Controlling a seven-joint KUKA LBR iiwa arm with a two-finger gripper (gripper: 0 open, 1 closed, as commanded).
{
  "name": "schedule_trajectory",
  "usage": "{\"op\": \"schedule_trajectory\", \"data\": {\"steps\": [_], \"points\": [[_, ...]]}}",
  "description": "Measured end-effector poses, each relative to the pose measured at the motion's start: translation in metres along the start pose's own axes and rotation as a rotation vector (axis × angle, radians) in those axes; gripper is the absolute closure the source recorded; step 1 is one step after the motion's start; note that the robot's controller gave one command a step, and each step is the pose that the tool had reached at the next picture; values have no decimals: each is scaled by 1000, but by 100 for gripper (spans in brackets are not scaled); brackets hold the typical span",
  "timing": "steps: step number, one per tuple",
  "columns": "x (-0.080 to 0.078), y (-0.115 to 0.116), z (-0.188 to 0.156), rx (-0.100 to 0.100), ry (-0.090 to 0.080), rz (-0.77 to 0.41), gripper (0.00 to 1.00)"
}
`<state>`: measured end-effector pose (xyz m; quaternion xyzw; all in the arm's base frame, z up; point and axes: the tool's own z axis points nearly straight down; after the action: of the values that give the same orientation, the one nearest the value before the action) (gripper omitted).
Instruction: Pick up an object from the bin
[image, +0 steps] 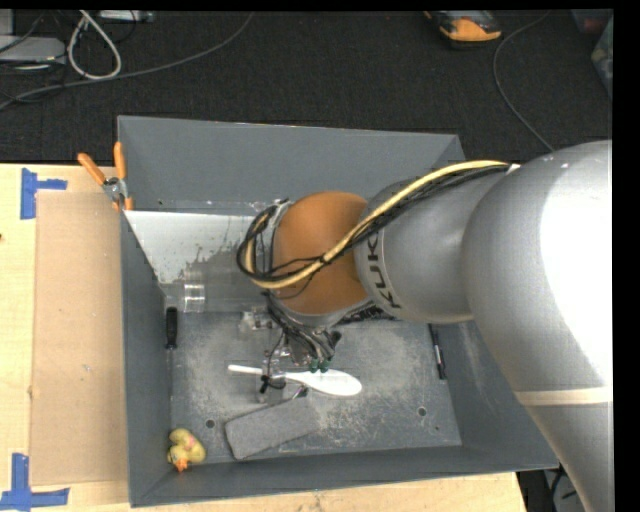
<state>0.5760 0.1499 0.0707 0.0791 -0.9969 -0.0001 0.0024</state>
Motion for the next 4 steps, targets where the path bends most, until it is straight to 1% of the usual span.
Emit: {"op": "schedule_trajectory", "data": {"steps": [1,2,3,4], "points": [[15,-17,-29,-4,-6,125,0],[6,-87,-28,2,-2,110,0],[21,-66,2,-9,-7,122,0],[-5,-135,0,-2,-11,66,100]]}}
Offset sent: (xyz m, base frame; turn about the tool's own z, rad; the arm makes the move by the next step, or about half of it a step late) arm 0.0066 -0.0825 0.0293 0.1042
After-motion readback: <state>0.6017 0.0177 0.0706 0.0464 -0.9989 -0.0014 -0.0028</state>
